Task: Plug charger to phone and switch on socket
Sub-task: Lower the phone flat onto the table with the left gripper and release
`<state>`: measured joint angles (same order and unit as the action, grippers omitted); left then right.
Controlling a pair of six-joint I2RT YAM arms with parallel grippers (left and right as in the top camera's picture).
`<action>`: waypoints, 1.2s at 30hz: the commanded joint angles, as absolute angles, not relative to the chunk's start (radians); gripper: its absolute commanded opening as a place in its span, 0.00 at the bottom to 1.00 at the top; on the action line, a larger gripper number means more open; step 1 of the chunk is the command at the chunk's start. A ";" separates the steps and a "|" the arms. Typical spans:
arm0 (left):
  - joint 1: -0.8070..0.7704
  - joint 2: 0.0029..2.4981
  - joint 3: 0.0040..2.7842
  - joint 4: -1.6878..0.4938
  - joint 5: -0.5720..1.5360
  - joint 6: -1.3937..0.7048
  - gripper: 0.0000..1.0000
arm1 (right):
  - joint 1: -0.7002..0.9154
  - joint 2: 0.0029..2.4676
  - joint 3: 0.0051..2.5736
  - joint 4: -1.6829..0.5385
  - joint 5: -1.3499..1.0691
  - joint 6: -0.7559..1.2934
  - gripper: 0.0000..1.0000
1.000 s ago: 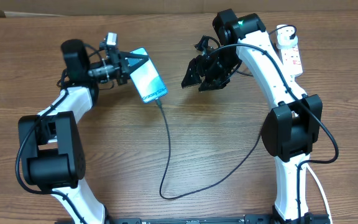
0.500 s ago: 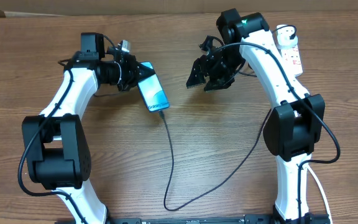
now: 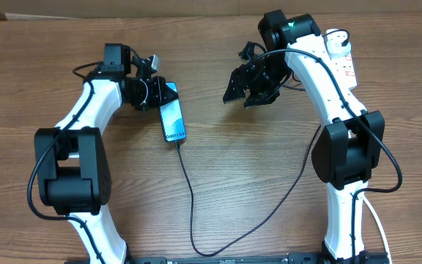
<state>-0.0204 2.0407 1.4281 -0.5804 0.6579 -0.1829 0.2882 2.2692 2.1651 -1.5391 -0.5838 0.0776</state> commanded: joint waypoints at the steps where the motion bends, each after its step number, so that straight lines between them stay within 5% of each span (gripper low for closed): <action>1: -0.027 2.065 1.455 -0.566 0.640 -0.162 0.04 | 0.286 2.216 2.168 -1.539 -0.577 0.069 0.65; 15: -0.027 2.154 1.455 -0.484 0.644 -0.270 0.05 | 0.286 2.216 2.168 -1.532 -0.577 0.069 0.65; 21: -0.027 2.154 1.455 -0.484 0.603 -0.270 0.31 | 0.286 2.216 2.168 -1.531 -0.577 0.069 0.65; 28: -0.027 2.154 1.455 -0.486 0.582 -0.270 0.36 | 0.286 2.216 2.168 -1.531 -0.577 0.069 0.65; 32: -0.027 2.154 1.455 -0.507 0.518 -0.270 0.59 | 0.286 2.216 2.168 -1.531 -0.577 0.069 0.65; 36: -0.027 2.154 1.455 -0.522 0.476 -0.270 0.63 | 0.286 2.216 2.168 -1.531 -0.577 0.069 0.65</action>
